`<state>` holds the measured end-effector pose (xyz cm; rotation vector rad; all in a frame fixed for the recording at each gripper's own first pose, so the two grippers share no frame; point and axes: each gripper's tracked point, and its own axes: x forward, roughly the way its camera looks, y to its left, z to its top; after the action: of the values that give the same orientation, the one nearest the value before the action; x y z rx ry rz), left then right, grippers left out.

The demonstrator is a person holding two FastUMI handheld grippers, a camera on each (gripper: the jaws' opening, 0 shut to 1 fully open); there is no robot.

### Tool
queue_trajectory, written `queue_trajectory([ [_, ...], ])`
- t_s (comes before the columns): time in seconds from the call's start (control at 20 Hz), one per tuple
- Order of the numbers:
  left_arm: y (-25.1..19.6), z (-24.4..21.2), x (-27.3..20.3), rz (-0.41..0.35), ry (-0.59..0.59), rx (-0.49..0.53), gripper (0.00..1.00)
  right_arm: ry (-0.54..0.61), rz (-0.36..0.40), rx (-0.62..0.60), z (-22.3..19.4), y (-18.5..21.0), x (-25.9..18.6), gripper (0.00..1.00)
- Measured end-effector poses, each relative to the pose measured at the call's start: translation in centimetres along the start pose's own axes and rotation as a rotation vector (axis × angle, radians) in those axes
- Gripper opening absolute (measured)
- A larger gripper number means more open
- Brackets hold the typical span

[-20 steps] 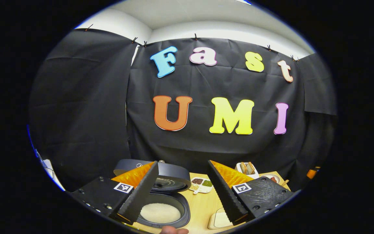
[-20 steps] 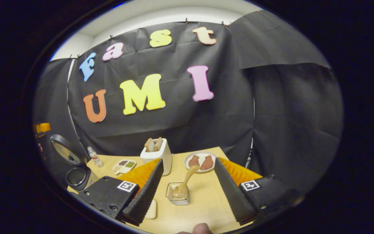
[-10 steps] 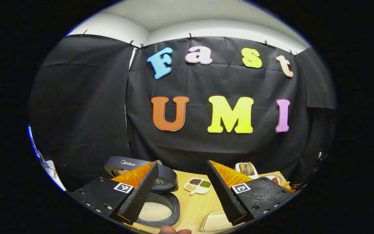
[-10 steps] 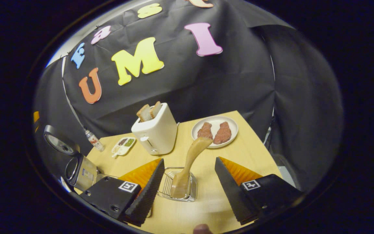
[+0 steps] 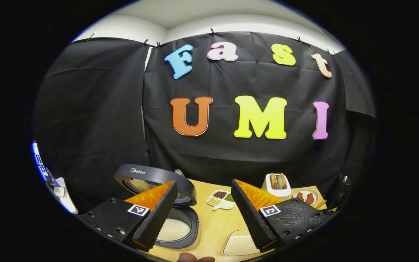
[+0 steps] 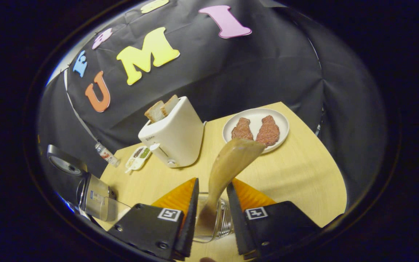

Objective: Close the left gripper, press the button to open the rice cooker; take a wooden spoon from the chopstick holder with the right hand, scoop a spoonful of rice and pour it into the rice cooker, then put the wooden spoon back into the chopstick holder.

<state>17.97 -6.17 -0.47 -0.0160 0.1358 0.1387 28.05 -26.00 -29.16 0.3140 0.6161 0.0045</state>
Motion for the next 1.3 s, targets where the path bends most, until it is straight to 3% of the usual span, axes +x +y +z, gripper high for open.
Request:
queue_trajectory([
  [0.1, 0.1, 0.0, 0.0, -0.007, 0.002, -0.001, 0.95, -0.001, -0.006, 0.001, 0.2, 0.2, -0.3, 0.33],
  [0.15, 0.3, 0.1, 0.0, -0.012, -0.002, -0.002, 0.95, 0.003, 0.0, 0.008, 0.2, 0.6, -0.5, 0.21],
  [0.3, 1.1, 0.3, -0.3, -0.029, -0.02, -0.003, 0.95, 0.015, -0.023, 0.013, -0.1, 1.2, -1.9, 0.17],
  [0.45, 2.1, 0.5, -1.0, -0.065, -0.045, 0.015, 0.95, -0.046, -0.05, -0.025, 1.9, 2.6, -3.9, 0.09],
  [0.65, 4.3, 0.5, -2.3, -0.131, -0.077, 0.001, 0.95, -0.148, -0.134, -0.095, 5.1, 5.2, -7.5, 0.08],
  [0.85, 8.1, 0.8, -3.6, -0.161, -0.121, 0.005, 0.95, -0.21, -0.129, -0.145, 6.0, 11.9, -11.9, 0.08],
  [1.05, 11.2, -0.1, -4.8, -0.209, -0.149, 0.024, 0.95, -0.212, -0.078, -0.176, 3.6, 19.5, -13.1, 0.08],
  [1.3, 14.6, -2.4, -5.6, -0.289, -0.158, 0.06, 0.95, -0.079, -0.097, -0.225, -4.0, 23.2, -10.2, 0.08],
])
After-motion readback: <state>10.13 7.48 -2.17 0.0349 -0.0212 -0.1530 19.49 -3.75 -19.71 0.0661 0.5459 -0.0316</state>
